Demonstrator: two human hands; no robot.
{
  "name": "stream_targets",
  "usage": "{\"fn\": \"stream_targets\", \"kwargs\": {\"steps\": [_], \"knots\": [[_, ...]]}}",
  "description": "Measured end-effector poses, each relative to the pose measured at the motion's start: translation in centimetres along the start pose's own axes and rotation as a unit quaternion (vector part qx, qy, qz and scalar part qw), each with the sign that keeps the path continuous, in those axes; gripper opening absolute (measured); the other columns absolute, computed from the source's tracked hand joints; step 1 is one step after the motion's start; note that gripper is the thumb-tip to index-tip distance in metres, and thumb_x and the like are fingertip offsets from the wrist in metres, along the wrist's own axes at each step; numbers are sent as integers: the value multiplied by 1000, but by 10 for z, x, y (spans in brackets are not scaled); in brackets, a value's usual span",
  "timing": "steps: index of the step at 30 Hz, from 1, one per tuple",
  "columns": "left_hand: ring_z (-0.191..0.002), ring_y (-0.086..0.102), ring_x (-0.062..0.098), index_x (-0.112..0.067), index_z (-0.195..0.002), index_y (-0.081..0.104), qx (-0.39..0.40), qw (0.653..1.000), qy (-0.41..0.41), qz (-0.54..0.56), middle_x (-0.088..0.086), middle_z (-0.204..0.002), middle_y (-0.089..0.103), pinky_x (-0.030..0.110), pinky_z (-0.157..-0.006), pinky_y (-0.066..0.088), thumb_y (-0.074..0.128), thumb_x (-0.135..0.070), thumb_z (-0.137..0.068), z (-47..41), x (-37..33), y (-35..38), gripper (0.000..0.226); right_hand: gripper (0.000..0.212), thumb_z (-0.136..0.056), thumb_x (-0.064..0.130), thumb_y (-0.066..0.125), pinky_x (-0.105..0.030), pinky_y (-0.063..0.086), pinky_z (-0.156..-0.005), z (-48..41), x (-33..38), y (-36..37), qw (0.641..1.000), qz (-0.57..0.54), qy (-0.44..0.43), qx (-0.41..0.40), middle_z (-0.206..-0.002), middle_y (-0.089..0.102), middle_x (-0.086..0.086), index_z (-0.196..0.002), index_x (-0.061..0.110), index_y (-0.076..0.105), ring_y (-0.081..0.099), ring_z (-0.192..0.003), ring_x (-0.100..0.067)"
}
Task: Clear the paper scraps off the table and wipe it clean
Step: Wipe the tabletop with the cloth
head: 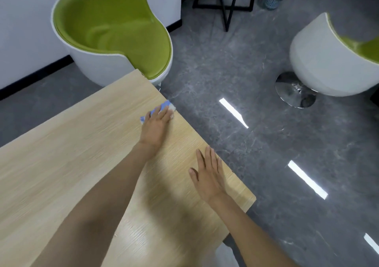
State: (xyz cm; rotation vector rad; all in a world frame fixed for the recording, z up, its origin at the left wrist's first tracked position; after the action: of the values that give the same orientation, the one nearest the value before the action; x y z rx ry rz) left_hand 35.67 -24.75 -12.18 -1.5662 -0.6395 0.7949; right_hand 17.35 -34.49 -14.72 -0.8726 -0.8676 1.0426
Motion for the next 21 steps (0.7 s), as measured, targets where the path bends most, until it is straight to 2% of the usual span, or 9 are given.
{"fn": "stream_targets", "kwargs": {"steps": [2,7,8,10,13,14,16,18,21], "knots": [[-132,39,38,-9,-129,52,13,999,-38,33,9,-139,49,51,-103,32,29,-2,-92,-2,-10,3,44,82,-79,58,-20,-42,-10,-118,-7,12,-3,1000,-8,-4,-1,-156,-21,-12,-150,18,-12,-24,-143,-24],[-119,58,27,-18,-125,62,46,954,292,-47,1,-131,59,46,-92,49,31,-14,-87,34,-44,22,49,81,-80,56,-12,-43,-13,-117,-17,35,-7,999,-30,-16,-4,-156,-22,-12,-151,16,-8,-26,-142,-24],[-119,58,28,-20,-126,60,39,962,266,-52,2,-132,59,46,-91,51,30,-15,-89,27,-23,16,49,81,-80,56,-12,-43,-13,-116,-21,39,-11,999,-30,-19,-3,-156,-23,-12,-151,16,-9,-27,-142,-24],[-118,54,33,-27,-127,50,24,998,66,4,4,-134,54,46,-86,47,23,-20,-92,5,34,-5,45,79,-82,55,-10,-44,-13,-117,-31,49,-22,999,-32,-30,0,-152,-29,-10,-151,17,-11,-28,-142,-23],[-120,43,32,-18,-127,50,-15,985,-156,70,6,-135,45,41,-90,33,36,-4,-94,-9,71,-21,38,65,-97,48,10,-42,-12,-118,-51,68,-39,998,-34,-52,10,-148,-33,-4,-150,19,-13,-28,-142,-21],[-124,42,31,-16,-130,51,-3,989,-129,75,4,-138,45,41,-95,34,42,-3,-93,-13,57,-20,40,64,-100,45,17,-42,-13,-118,-56,74,-41,998,-33,-58,13,-151,-31,-6,-150,19,-13,-28,-142,-21],[-125,51,28,-18,-133,51,9,996,73,50,0,-137,53,43,-96,44,50,-10,-89,-9,10,-7,45,65,-100,45,22,-42,-15,-117,-65,81,-38,997,-31,-62,17,-155,-26,-9,-151,19,-10,-28,-142,-21],[-124,54,27,-20,-135,44,76,975,209,-1,1,-137,54,49,-95,47,40,-13,-88,5,5,23,48,71,-95,54,12,-44,-16,-116,-70,80,-29,998,-22,-50,30,-155,-27,-10,-151,18,-10,-30,-140,-22],[-136,39,26,-28,-137,34,63,992,106,19,1,-148,41,52,-100,40,15,-24,-91,-17,63,11,51,81,-88,63,7,-46,-18,-114,-73,69,-15,998,7,-32,61,-150,-34,-8,-147,14,-21,-33,-139,-22]]}}
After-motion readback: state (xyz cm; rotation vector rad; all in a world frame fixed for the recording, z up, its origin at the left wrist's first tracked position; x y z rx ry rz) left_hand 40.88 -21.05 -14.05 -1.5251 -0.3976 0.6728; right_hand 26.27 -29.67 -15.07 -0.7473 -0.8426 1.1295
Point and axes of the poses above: each hand's wrist, its own z-axis away from the middle knuckle, its own y-axis out of the palm, x = y × z, the point moved 9 cm from there along -z, towards the middle knuckle
